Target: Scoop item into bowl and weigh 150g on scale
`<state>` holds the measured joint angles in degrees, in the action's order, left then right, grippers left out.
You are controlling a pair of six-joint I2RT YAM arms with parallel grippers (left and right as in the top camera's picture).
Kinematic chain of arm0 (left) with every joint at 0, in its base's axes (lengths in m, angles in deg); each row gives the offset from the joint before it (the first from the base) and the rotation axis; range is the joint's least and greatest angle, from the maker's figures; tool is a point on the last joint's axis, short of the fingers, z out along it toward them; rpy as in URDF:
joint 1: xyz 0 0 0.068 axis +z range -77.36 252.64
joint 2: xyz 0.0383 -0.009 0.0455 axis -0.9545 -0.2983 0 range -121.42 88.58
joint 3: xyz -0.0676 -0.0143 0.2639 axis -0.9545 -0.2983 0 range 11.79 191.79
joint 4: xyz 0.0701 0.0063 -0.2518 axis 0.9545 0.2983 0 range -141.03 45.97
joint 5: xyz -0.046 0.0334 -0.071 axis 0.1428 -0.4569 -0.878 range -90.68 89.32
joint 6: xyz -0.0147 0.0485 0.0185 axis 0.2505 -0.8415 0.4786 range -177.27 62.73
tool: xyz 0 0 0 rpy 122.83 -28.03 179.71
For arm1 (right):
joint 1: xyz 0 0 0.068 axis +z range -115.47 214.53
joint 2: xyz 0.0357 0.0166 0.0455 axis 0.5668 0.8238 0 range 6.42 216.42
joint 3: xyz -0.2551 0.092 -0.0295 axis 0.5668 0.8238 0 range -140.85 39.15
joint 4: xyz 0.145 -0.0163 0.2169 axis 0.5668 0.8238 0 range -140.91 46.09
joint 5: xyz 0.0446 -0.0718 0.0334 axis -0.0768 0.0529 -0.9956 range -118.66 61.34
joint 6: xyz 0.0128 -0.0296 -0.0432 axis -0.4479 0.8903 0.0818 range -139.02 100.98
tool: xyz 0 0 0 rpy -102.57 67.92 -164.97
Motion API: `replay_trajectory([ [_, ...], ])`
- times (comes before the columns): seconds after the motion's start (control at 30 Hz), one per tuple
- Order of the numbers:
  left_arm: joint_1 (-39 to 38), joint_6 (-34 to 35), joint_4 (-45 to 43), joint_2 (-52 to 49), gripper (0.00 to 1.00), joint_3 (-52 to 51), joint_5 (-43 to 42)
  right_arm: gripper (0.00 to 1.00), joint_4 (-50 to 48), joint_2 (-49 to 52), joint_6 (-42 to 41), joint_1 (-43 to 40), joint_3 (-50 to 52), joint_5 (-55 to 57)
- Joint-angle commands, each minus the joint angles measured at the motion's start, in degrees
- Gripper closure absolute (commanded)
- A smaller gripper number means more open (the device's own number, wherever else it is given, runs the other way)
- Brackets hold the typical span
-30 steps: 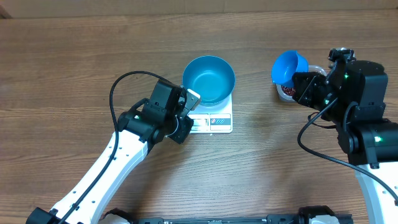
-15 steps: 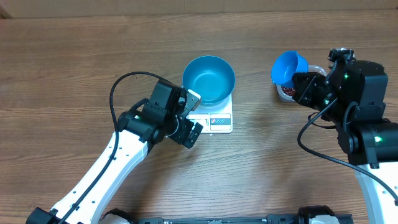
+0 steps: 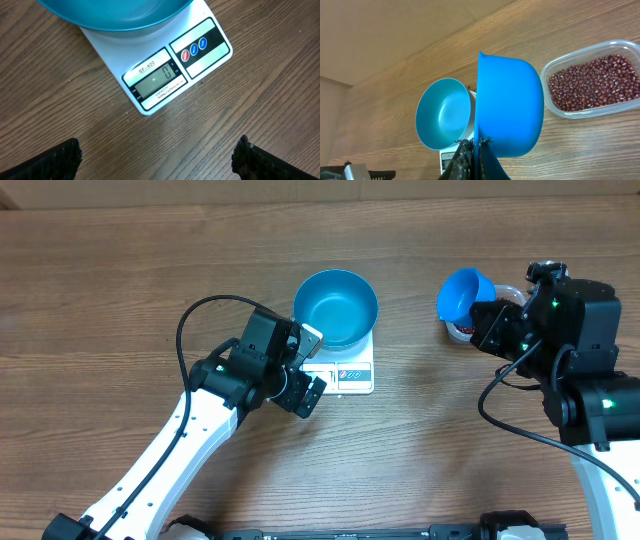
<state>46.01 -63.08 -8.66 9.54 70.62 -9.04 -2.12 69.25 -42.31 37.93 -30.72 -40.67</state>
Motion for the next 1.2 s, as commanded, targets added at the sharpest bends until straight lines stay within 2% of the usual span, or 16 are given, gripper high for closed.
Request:
replay_trajectory([
  [0.0,-0.1,0.2,0.2,-0.3,0.00,-0.3,-0.2,0.96,-0.2,-1.0,0.9,-0.3,-1.9,0.5],
  [0.3,0.0,-1.9,2.0,-0.3,0.01,-0.4,-0.2,0.96,0.7,-1.0,1.1,-0.3,-1.9,0.5],
  [0.37,0.0,-6.3,2.6,-0.2,0.00,-0.5,-2.3,0.96,1.2,-1.0,1.1,-0.3,-1.9,0.5],
  [0.5,0.3,-9.3,2.7,0.9,0.01,-1.3,-3.3,0.96,1.3,-1.0,1.1,-0.3,-1.9,0.5],
  [0.73,3.2,-9.7,-1.6,4.0,0.01,-8.2,-6.8,0.96,1.3,-1.0,1.1,-0.3,-1.9,0.5],
  [0.93,3.3,-9.6,-5.6,8.1,0.00,-11.1,-6.3,0.96,1.3,-1.0,1.1,-0.3,-1.9,0.5],
  [1.17,3.3,-7.9,-2.8,12.4,0.00,-11.1,-6.3,0.96,1.2,-1.0,1.1,-0.3,-1.9,0.5],
])
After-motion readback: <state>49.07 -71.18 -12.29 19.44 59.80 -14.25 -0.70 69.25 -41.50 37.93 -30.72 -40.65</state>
